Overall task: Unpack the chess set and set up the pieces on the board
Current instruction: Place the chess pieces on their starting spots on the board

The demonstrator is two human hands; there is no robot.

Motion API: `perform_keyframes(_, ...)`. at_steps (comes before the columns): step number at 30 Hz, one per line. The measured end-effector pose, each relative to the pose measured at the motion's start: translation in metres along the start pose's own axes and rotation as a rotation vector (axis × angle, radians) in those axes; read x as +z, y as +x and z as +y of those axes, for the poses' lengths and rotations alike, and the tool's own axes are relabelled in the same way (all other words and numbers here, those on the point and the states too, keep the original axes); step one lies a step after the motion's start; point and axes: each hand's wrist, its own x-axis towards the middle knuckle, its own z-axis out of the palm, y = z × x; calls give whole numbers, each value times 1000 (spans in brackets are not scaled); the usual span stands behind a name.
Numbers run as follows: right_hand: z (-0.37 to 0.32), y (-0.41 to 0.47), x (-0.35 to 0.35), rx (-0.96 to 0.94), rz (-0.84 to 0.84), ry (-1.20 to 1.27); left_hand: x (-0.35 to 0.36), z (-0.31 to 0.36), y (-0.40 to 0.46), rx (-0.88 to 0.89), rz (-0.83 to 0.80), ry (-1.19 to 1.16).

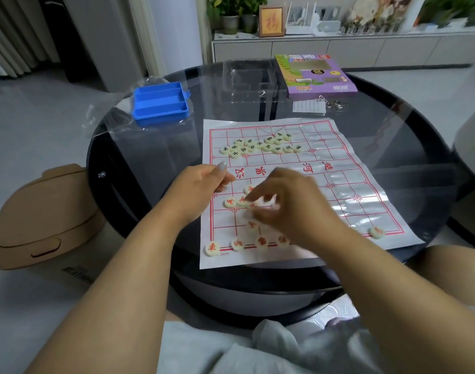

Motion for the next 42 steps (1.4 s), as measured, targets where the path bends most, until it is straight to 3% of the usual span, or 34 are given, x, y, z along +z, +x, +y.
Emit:
perform_keyframes(4, 52, 13, -34, 256, 125, -27, 4, 1, 1, 13, 12, 8)
perform_keyframes(8, 79, 16, -38, 372, 16, -84, 8, 1, 2, 19, 26, 21)
perform_keyframes(17, 86, 18, -33, 275, -69, -170, 11, 7, -2, 14, 60, 9)
perform_keyframes(24, 107, -9, -82, 185, -102, -94, 19, 10, -3, 34, 98, 39)
perform_keyframes(33, 135, -44, -108, 271, -304, -137, 24, 12, 0, 33, 120, 52)
perform_keyframes(42, 147, -60, -109, 302, -382, -156, 27, 15, -1, 20, 141, 38)
